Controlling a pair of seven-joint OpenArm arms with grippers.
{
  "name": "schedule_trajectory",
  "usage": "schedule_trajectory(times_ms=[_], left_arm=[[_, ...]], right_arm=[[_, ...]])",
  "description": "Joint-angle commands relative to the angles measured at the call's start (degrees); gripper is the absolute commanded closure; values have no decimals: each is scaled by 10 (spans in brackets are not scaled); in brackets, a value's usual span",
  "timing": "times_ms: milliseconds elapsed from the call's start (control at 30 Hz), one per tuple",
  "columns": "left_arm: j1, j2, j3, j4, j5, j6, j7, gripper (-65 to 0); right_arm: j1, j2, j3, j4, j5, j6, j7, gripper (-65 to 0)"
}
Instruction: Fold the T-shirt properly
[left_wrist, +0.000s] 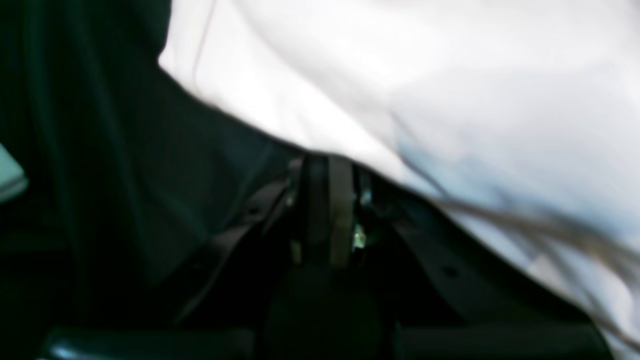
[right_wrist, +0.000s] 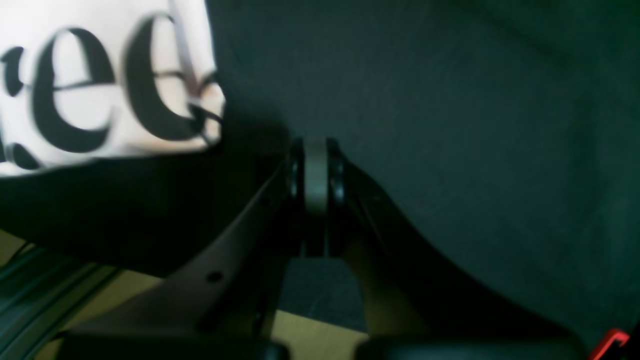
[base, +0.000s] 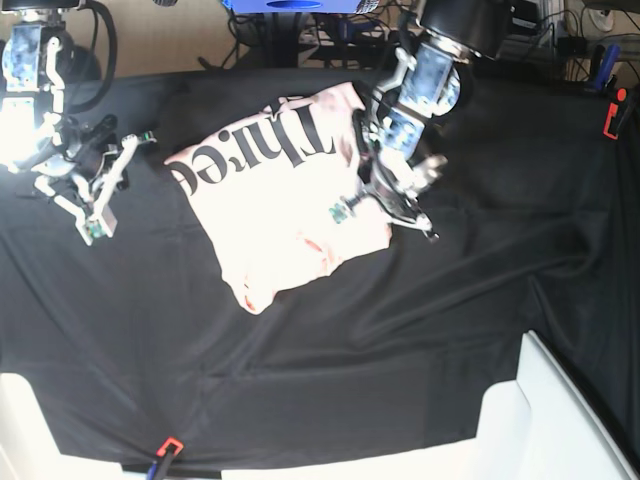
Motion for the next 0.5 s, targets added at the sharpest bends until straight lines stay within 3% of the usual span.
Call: schedule_trajectory(times_ms=[0, 100, 200, 367, 467], left_arm=[[-7, -4, -20, -1, 10, 5, -16, -60], [-20, -4, -78, -25, 11, 5, -55, -60], [-31, -6, -117, -30, 11, 5, -59, -60], [12, -28, -176, 67, 4, 5, -61, -60], [46, -28, -207, 119, 4, 5, -72, -60]], right_arm=[[-2, 5, 3, 16, 5, 0, 7, 0], [-9, 5, 3, 21, 7, 0, 5, 0], [-13, -6, 1, 21, 7, 0, 3, 0], [-15, -22, 3, 20, 5, 0, 10, 0], [-17, -20, 3, 20, 4, 0, 48, 0]])
